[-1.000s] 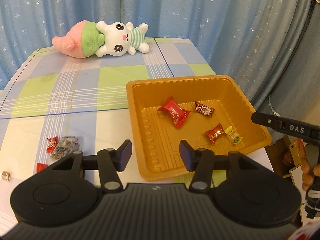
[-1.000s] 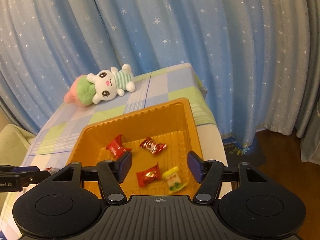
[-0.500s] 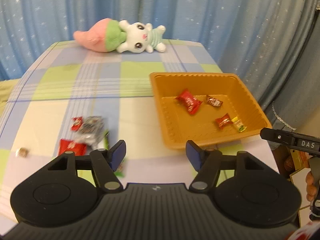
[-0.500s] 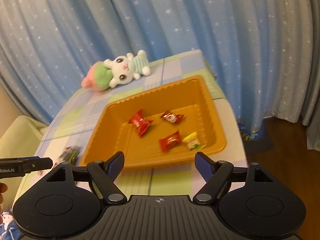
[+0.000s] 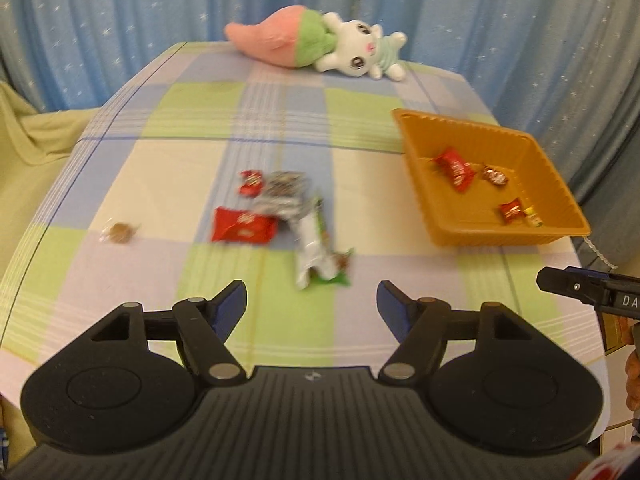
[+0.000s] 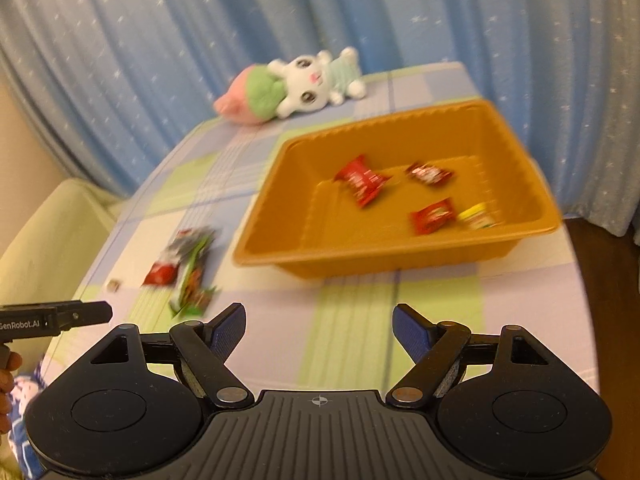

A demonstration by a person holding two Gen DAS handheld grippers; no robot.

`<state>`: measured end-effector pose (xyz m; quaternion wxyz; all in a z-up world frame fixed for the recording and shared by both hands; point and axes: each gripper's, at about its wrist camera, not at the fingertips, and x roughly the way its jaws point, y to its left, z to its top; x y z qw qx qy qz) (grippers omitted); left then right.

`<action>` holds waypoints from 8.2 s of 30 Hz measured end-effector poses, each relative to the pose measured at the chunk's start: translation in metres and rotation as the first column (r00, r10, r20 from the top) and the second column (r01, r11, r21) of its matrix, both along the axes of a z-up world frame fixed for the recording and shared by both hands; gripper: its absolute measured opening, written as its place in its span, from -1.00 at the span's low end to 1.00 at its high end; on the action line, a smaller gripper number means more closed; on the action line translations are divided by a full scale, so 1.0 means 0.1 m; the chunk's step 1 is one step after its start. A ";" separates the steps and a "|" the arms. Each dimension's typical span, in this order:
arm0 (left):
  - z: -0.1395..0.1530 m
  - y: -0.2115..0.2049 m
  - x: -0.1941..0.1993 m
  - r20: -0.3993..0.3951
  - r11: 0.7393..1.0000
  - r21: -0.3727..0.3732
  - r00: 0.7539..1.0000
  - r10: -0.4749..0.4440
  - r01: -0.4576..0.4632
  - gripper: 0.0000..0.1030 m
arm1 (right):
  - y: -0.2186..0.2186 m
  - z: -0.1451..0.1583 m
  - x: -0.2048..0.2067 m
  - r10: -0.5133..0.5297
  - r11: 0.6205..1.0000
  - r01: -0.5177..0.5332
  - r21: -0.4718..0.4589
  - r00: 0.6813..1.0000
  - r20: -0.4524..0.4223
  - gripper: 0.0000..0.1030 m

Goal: Organize snacks
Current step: 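Move both open tools back over the remaining snacks on the table, then grasp the white-green packet with the right tool while the left tool grasps the small brown candy, then carry the brown candy with the left tool while the right tool carries the white packet to the tray, then open both tools to drop the candy and packet into the orange tray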

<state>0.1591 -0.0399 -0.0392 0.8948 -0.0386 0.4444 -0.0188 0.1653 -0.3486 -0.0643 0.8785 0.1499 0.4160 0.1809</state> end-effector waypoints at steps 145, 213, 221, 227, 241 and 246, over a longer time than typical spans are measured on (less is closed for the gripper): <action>-0.59 1.30 0.62 -0.034 0.954 0.004 0.954 -0.299 0.300 -0.65 | 1.73 -0.10 0.30 -0.078 0.991 0.077 -0.106 0.997 -0.009 -0.41; -0.47 -1.59 1.69 -0.002 0.933 0.007 0.933 -0.360 0.360 -0.42 | -0.54 -0.02 1.20 -0.162 0.987 0.162 0.010 0.986 0.045 -0.41; -0.39 -1.51 1.63 0.010 0.941 -0.011 0.941 -0.339 0.339 -0.40 | -0.50 -0.09 1.26 -0.158 0.987 0.158 0.013 0.987 0.021 -0.41; -0.35 -1.46 1.60 0.019 0.947 -0.015 0.947 -0.320 0.321 -0.38 | -0.42 -0.16 1.33 -0.149 0.989 0.149 0.009 0.989 0.002 -0.41; -0.23 -1.44 1.43 0.034 0.950 -0.013 0.950 -0.310 0.311 -0.10 | -0.48 -0.09 1.19 -0.173 0.984 0.173 0.031 0.985 0.004 0.28; -0.17 -1.45 1.35 0.043 0.951 -0.015 0.950 -0.309 0.310 0.01 | -0.59 -0.07 1.03 -0.199 0.979 0.199 0.030 0.980 -0.009 0.34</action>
